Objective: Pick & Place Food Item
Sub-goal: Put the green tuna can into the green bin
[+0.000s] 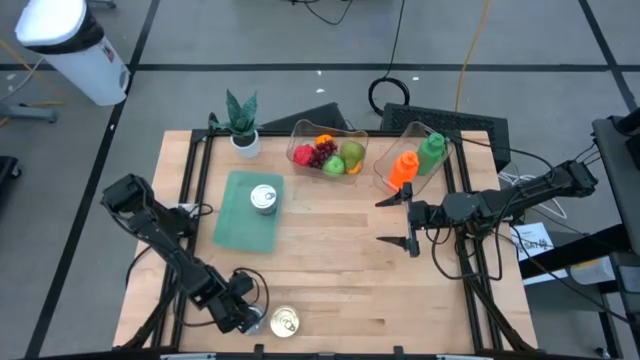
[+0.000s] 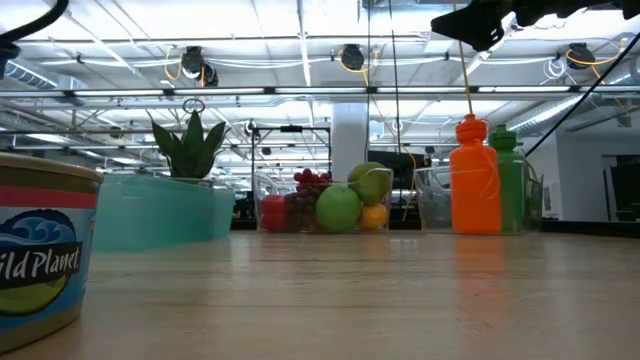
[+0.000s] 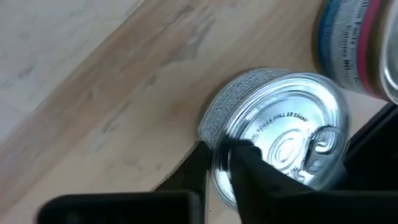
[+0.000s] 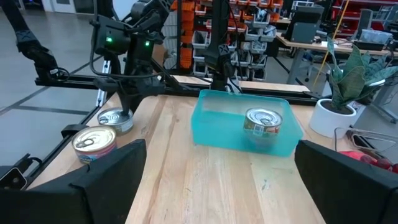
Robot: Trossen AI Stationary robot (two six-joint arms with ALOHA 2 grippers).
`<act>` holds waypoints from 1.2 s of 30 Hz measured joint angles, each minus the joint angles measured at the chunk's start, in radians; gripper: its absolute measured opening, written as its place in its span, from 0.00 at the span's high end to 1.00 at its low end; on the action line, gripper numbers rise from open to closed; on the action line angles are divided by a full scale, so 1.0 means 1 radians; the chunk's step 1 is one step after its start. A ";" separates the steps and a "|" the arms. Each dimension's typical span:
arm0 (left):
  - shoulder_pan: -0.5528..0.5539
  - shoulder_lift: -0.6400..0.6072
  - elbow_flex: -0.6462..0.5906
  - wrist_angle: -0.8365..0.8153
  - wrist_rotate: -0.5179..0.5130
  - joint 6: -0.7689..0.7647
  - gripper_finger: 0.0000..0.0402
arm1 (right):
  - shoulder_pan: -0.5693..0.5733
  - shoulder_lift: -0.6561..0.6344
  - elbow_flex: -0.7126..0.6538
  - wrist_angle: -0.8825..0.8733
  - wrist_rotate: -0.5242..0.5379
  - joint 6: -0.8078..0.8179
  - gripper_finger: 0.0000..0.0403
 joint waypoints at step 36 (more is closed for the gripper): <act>0.079 -0.394 0.000 -0.289 -0.433 0.075 1.00 | 0.000 0.000 0.000 0.000 0.001 -0.004 0.02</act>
